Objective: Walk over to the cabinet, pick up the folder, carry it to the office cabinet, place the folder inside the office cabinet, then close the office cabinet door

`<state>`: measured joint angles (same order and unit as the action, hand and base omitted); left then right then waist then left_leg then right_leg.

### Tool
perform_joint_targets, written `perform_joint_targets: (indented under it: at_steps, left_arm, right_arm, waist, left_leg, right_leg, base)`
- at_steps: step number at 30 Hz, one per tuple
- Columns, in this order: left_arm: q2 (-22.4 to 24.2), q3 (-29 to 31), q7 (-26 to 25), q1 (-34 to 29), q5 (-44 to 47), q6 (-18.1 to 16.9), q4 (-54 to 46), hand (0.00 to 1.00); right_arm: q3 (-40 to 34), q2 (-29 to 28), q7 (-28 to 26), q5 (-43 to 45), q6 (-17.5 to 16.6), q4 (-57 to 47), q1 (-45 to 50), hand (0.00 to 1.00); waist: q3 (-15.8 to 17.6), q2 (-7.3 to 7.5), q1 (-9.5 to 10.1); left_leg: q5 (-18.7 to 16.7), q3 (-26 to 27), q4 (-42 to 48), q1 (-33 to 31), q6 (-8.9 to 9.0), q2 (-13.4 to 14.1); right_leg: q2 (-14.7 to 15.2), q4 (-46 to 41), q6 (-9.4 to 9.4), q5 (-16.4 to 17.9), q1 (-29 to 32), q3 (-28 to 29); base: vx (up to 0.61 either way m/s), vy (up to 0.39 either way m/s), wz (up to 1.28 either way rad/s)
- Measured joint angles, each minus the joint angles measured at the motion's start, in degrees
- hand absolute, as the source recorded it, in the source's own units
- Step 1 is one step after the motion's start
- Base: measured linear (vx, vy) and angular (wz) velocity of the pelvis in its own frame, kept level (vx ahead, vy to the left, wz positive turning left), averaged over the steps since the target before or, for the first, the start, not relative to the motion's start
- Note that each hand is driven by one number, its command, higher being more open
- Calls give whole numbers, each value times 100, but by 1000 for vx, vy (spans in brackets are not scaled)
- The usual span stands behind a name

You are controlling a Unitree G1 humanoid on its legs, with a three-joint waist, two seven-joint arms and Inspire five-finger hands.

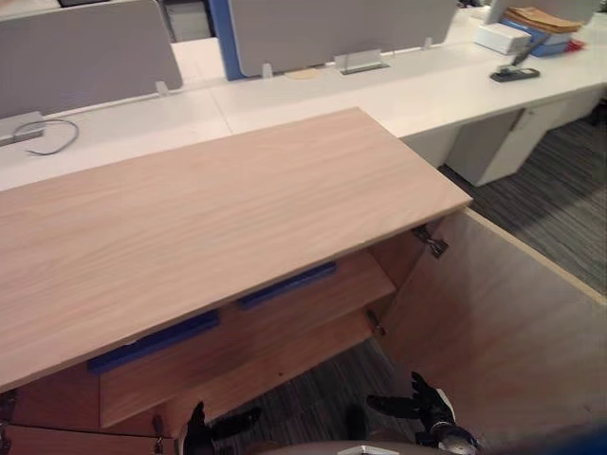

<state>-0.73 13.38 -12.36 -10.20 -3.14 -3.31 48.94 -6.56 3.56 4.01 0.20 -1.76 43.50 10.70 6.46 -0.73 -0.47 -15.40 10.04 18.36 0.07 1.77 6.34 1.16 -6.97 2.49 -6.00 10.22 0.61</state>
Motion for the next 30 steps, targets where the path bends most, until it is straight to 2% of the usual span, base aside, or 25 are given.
perform_joint_targets:
  at_steps: [1,2,3,4,5,6,7,8,9,11,12,13,14,15,16,18,21,23,30]
  left_arm:
    - [24,-136,-50,49,-119,-36,-1,100]
    - [76,-192,-92,75,-208,-73,-1,100]
    - [85,-186,-108,89,-211,-87,4,100]
    - [116,-178,-92,124,-236,-117,27,100]
    - [133,-178,-131,184,-229,-121,119,100]
    - [159,-181,-138,200,-214,-125,180,100]
    - [172,-116,-188,288,-111,-108,312,100]
    - [161,-109,-222,295,-50,-109,405,100]
    - [151,-111,-228,288,-5,-110,426,100]
    - [56,-121,-247,263,90,-131,442,100]
    - [-41,-121,-262,268,110,-142,476,100]
    - [-102,-114,-264,351,141,-149,653,100]
    - [-77,-124,-263,392,142,-143,769,100]
    - [8,-117,-267,396,147,-146,881,100]
    - [21,-119,-264,376,146,-149,888,100]
    - [31,-116,-244,380,219,-162,984,100]
    - [-14,-110,-214,408,377,-158,1020,100]
    - [-2,-110,-216,397,431,-158,1036,100]
    - [-5,-181,-215,279,597,-163,954,100]
  right_arm:
    - [-38,-47,116,4,-2,-130,63,100]
    - [-89,-115,184,11,-9,-256,78,100]
    - [-127,-157,220,20,-15,-307,79,100]
    - [-155,-214,298,84,-26,-380,76,100]
    - [-159,-245,327,244,-51,-376,5,100]
    - [-177,-272,343,276,-53,-371,-12,100]
    - [-264,-326,346,321,-55,-367,15,100]
    - [-426,-339,351,471,-73,-291,47,100]
    - [-509,-343,358,515,-75,-221,60,100]
    - [-683,-354,378,743,-95,36,118,100]
    - [-757,-389,378,840,-103,165,125,100]
    - [-878,-342,398,908,-114,322,75,100]
    - [-934,-279,423,911,-119,425,21,100]
    - [-1042,-109,479,950,-117,653,9,100]
    - [-1053,-69,497,968,-117,710,15,100]
    - [-1157,5,498,1132,-132,749,3,100]
    - [-1255,0,488,1138,-138,750,20,100]
    - [-1265,39,496,1142,-136,786,62,100]
    - [-1331,52,502,1133,-127,486,-3,100]
  waist:
    - [34,52,9]
    - [69,99,10]
    - [90,140,9]
    - [101,125,23]
    - [160,-13,33]
    - [170,-16,40]
    - [190,-23,35]
    - [210,-78,19]
    - [190,-70,15]
    - [101,89,20]
    - [47,242,16]
    - [21,259,9]
    - [19,209,4]
    - [-57,52,15]
    - [-80,14,15]
    - [-152,-19,4]
    - [-182,17,-13]
    - [-193,-10,-28]
    - [-313,-34,-22]
  left_leg:
    - [46,167,-92,63,8,-84]
    - [86,394,-81,88,-58,-103]
    - [106,524,-59,81,-96,-144]
    - [150,801,-97,78,-164,-102]
    - [178,1068,-117,100,-202,40]
    - [199,1202,-119,127,-185,130]
    - [228,1391,-121,214,-138,243]
    - [253,1512,-115,319,-94,377]
    - [272,1562,-117,353,-61,440]
    - [368,1691,-145,372,118,579]
    - [439,1744,-185,375,247,573]
    - [501,1682,-404,420,329,540]
    - [525,1538,-584,452,320,499]
    - [668,1175,-1044,603,322,448]
    - [728,1136,-1175,679,331,479]
    - [841,1337,-1327,776,433,748]
    - [877,1504,-1347,775,479,831]
    - [919,1490,-1379,811,540,819]
    - [951,1447,-1448,780,573,629]
  right_leg:
    - [42,14,35,-94,62,159]
    - [59,39,77,-118,145,309]
    - [113,42,76,-86,186,260]
    - [225,35,59,27,281,-65]
    - [371,-190,69,201,404,-704]
    - [507,-493,-21,267,489,-1048]
    - [709,-1232,-327,501,528,-1506]
    - [962,-1860,-376,775,423,-1696]
    - [1094,-2044,-369,885,319,-1728]
    - [1563,-2108,-157,1137,-10,-1716]
    - [1581,-1885,176,1244,-56,-1723]
    - [1389,-1609,288,1339,-114,-1770]
    - [1239,-1456,245,1264,-149,-1749]
    - [894,-958,165,1034,-303,-1663]
    - [749,-754,120,939,-374,-1622]
    - [242,-28,-46,528,-546,-1408]
    - [37,415,-119,237,-601,-1230]
    - [-9,569,-115,151,-680,-1188]
    - [113,1067,-37,-163,-854,-1157]
  base:
    - [-237,43,-65]
    - [-216,40,-74]
    - [-223,57,-99]
    - [-207,28,-107]
    - [-183,23,-113]
    - [-117,-43,-104]
    - [-72,-78,-88]
    - [-36,-105,-74]
    - [4,-159,-58]
    - [52,-239,-49]
    - [83,-367,-58]
    - [53,-290,-54]
    - [10,-247,-75]
    - [-37,-67,-60]
    - [-38,-90,-79]
    - [-34,-147,-73]
    - [-31,-101,-49]
    - [-15,-29,-10]
    - [-36,22,1]
